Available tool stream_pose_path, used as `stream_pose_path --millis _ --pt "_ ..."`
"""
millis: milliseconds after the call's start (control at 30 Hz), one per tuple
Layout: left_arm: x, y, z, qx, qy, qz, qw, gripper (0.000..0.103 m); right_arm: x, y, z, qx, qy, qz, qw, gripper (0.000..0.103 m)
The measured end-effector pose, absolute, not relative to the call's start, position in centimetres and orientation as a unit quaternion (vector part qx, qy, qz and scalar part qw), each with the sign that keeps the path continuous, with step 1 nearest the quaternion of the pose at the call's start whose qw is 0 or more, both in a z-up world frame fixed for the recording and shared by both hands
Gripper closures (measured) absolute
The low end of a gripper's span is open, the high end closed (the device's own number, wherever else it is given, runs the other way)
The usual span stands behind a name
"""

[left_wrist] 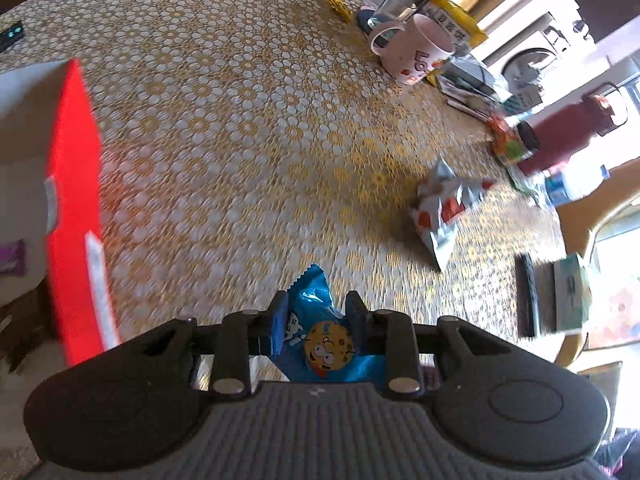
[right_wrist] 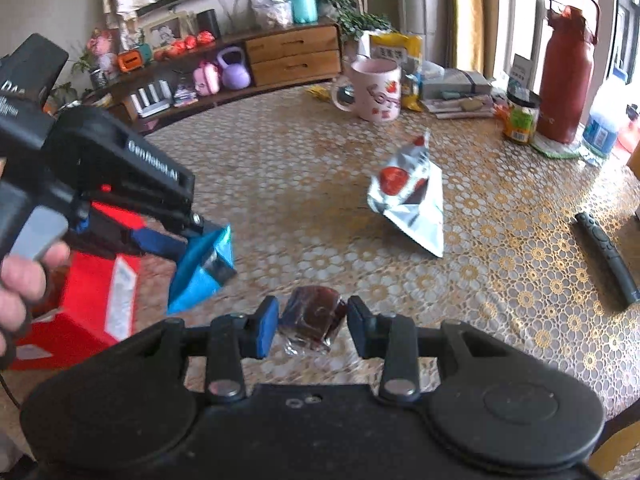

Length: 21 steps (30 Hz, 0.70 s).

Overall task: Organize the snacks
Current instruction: 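Carry the cookie packet and jelly cup over the red box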

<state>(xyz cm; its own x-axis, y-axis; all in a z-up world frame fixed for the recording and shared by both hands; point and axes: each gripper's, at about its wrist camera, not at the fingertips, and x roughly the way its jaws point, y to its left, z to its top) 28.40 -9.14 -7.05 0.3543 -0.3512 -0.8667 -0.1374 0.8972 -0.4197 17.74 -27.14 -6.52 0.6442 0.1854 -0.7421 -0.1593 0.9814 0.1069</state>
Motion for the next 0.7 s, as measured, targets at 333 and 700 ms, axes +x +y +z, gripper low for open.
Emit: stream_pose_path --millis 333,700 --pt "22.1 -5.6 -2.9 -0.197 0.529 -0.094 0.82 0.073 13.6 -22.5 -3.1 -0.009 0.382 0.128 0.915 0.067" --pt "18.0 -0.1 0.1 -0.175 0.497 -0.082 0.846 0.073 11.4 -16.9 -0.7 -0.032 0.358 0.166 0.918 0.067"
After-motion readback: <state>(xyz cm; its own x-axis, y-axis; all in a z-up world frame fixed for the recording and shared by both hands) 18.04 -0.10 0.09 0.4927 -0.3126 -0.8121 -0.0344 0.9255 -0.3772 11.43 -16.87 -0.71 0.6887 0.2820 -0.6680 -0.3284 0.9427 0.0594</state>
